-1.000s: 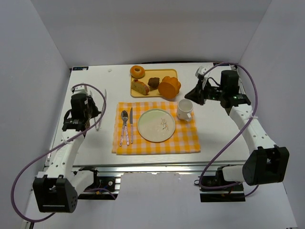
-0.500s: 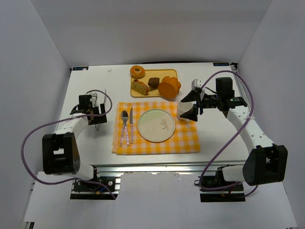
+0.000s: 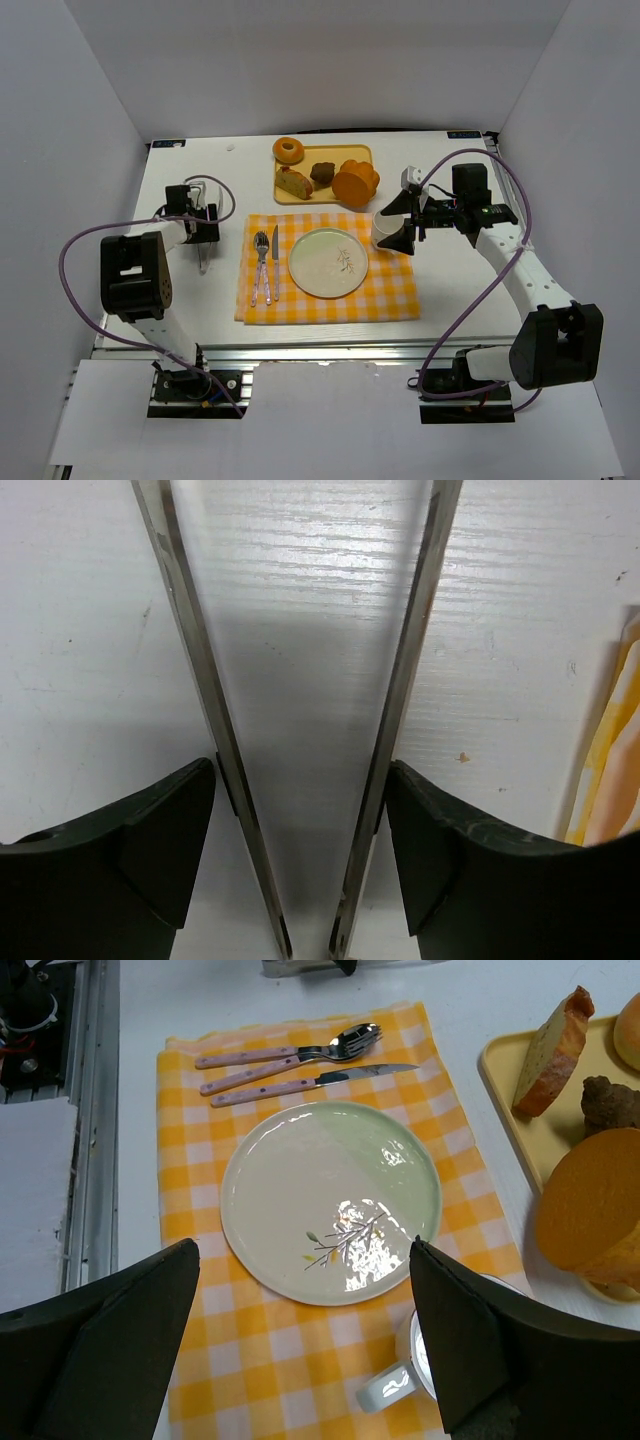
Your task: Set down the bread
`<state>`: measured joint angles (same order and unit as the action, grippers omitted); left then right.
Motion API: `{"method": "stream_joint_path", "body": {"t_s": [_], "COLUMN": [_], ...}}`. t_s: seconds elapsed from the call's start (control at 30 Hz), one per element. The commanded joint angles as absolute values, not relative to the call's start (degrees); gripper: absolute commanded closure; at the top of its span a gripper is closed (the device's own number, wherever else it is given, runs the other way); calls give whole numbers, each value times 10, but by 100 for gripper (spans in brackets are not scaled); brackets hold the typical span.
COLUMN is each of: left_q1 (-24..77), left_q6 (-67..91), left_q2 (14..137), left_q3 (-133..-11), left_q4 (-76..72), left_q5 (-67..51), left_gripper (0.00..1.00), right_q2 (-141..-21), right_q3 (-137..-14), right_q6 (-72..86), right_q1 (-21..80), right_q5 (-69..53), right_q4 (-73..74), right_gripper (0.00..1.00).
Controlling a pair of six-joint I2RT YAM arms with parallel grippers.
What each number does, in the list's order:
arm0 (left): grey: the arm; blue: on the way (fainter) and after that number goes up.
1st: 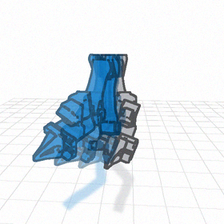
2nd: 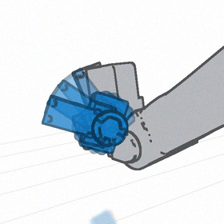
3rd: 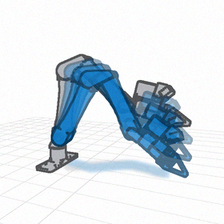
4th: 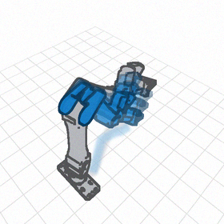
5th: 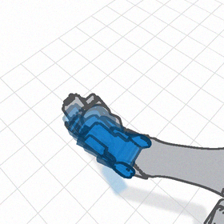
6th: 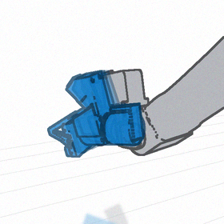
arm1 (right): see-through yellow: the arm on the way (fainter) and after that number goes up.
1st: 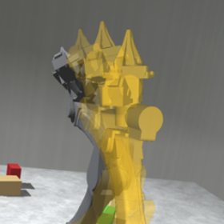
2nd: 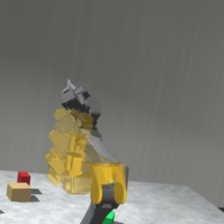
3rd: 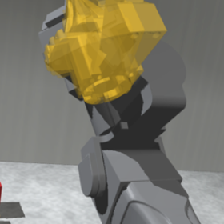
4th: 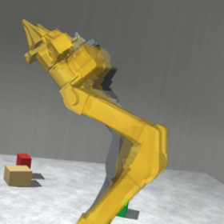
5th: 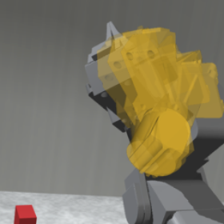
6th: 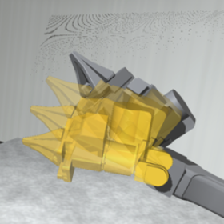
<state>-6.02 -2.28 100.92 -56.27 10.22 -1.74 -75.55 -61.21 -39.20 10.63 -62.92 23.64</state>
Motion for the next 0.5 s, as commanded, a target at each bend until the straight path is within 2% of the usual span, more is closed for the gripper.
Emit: {"method": "stream_joint_path", "body": {"t_s": [0.0,0.2,0.23,0.27,0.47], "left_q1": [-69,-81,-81,-81,-81], "left_q6": [-25,-14,-12,-9,45], "left_q2": [1011,993,984,980,917], "left_q3": [-560,-539,-538,-538,-562], "left_q4": [98,97,98,100,117], "left_q5": [-50,-72,-73,-72,-96], "left_gripper": [24,46,53,63,91], "right_q2": [-744,-754,-755,-757,-760], "right_q3": [-616,-627,-628,-628,-629], "right_q6": [-389,-387,-386,-384,-380], "right_q1": [107,105,105,105,104], "right_q5": [-623,-621,-621,-623,-622], "right_q4": [223,222,221,220,212], "right_gripper": [11,11,11,11,11]}}
